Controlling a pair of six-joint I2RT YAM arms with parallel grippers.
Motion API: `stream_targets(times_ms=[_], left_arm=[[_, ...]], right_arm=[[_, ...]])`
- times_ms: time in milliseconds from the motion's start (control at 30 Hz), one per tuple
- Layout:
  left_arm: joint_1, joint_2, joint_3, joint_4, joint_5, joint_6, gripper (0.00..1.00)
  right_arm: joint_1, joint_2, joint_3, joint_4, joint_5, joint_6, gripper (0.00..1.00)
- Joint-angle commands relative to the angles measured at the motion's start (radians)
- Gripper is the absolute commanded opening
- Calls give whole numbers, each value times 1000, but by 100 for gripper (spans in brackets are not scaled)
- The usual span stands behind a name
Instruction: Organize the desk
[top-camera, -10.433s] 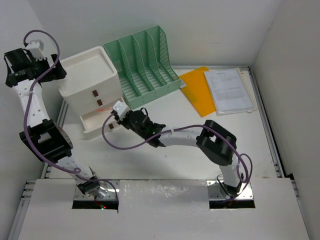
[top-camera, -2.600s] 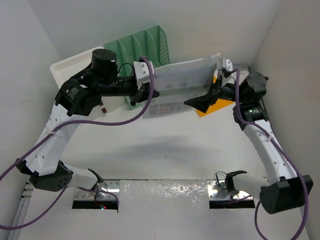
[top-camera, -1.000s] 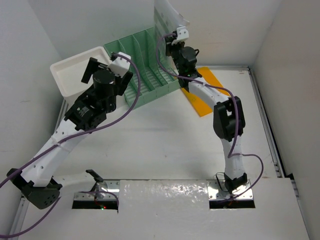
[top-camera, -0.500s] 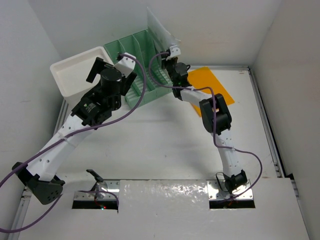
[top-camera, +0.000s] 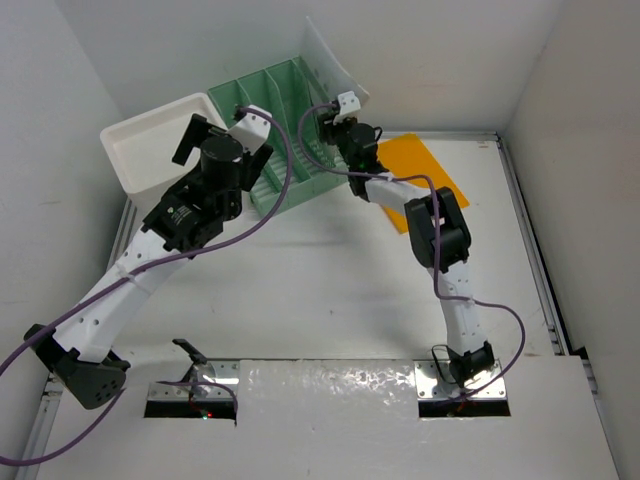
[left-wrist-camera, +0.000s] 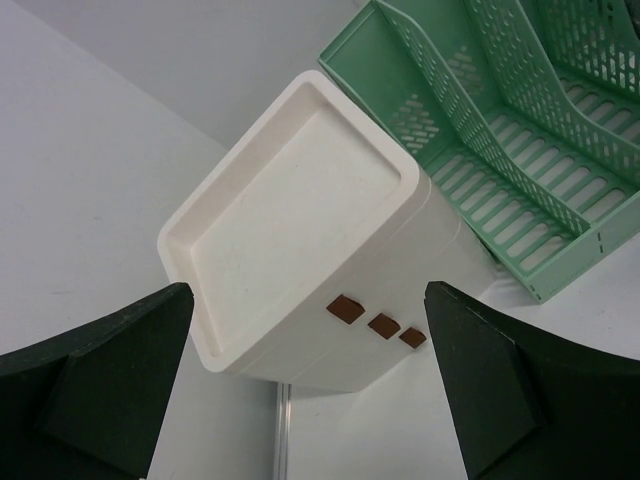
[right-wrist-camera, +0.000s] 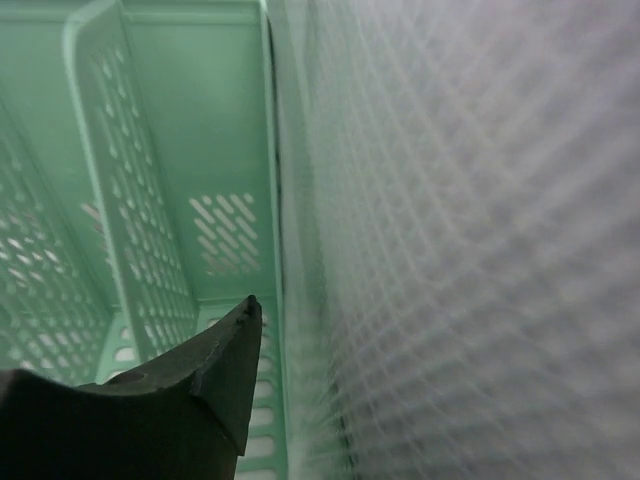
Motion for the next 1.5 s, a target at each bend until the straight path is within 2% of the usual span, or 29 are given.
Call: stream_targets(times_ms=[0, 33, 67, 100, 133, 400, 533, 733, 900, 967, 1000, 1067, 1100, 1200, 1333, 1467], left_arm=[[10, -16, 25, 26, 5, 3, 100], [8, -21, 25, 24, 8, 3, 100], [10, -23, 24, 26, 10, 3, 100], [8, -26, 22, 24, 13, 3, 100], [10, -30, 19, 26, 16, 3, 100], [10, -36, 11, 36, 20, 17, 100], [10, -35, 16, 35, 24, 18, 100], [10, -32, 15, 27, 24, 18, 100], [10, -27, 8, 35, 14, 27, 100], [10, -27, 8, 33, 13, 27, 100], [10, -26, 10, 32, 13, 27, 100], [8, -24, 10, 33, 14, 26, 100], [10, -24, 10, 33, 16, 24, 100], [10, -24, 8, 29, 20, 21, 100], [10, -26, 5, 27, 28, 23, 99], [8, -36, -5, 26, 51, 18, 100]], right_arm=[[0, -140, 17, -34, -46, -9, 51], [0, -145, 20, -52, -43, -12, 46], [0, -149, 21, -65, -30, -19, 34], [0, -157, 23, -74, -8, -19, 9], [0, -162, 17, -83, 33, -21, 0], [2, -244, -81, -10, 26, -44, 0], [0, -183, 18, -92, 18, -52, 0], [0, -34, 164, -121, -36, -67, 0], [0, 7, 210, -151, -42, -36, 1], [0, -2, 180, -143, -37, -42, 8], [0, -16, 154, -132, -39, -52, 29], [0, -36, 126, -134, -37, -52, 57], [0, -50, 89, -138, -39, -52, 75], [0, -179, 0, -169, -28, -52, 90], [2, -379, -112, -360, 41, -36, 97], [-29, -583, -297, -656, 205, -40, 97]])
